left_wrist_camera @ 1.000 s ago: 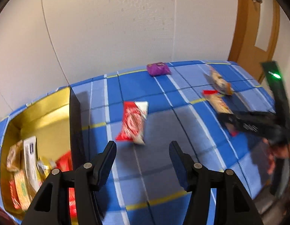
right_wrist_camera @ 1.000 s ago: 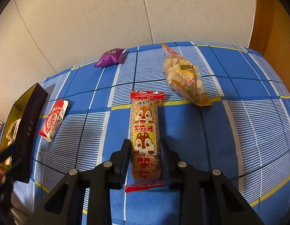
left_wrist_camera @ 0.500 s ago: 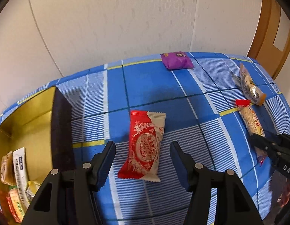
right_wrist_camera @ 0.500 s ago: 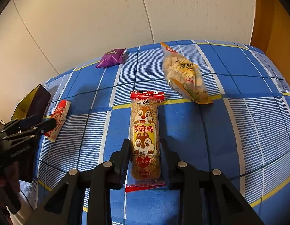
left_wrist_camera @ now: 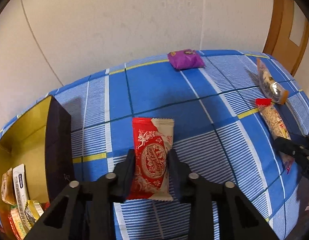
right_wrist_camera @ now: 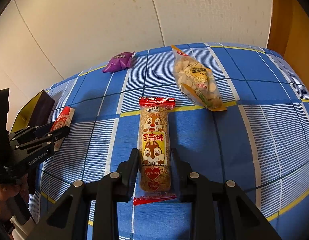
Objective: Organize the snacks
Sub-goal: 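Carry the red-and-white pastry into the gold tray and open the left gripper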
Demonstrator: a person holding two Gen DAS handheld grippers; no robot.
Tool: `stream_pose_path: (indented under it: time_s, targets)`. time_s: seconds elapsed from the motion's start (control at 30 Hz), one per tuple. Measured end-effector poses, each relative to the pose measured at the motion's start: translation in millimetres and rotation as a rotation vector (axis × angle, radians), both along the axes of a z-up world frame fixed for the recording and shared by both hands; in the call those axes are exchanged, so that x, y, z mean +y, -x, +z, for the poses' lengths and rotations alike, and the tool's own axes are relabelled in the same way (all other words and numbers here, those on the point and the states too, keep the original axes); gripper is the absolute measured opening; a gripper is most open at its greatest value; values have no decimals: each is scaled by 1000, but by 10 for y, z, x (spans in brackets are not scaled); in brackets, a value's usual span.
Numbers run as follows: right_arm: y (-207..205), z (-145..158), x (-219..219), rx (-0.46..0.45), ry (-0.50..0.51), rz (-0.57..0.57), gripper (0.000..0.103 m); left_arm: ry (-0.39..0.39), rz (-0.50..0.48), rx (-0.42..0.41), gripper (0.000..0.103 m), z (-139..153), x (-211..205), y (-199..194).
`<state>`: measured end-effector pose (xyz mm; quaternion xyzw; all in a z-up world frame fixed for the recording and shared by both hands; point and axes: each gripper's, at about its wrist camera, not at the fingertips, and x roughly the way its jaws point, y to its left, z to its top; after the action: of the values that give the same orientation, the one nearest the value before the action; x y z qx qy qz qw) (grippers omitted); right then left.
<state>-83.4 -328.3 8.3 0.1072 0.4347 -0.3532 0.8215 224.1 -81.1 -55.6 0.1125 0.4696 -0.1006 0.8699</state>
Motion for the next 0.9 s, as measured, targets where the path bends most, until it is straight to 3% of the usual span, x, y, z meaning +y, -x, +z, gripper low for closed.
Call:
stream_pose_path:
  time_s: [0.47, 0.9]
  targets:
    - [5, -3, 14, -3, 5, -2, 31, 18, 4, -146, 28, 503, 89, 115]
    - [3, -4, 14, -3, 13, -5, 31, 79, 126, -207, 28, 824, 779, 149]
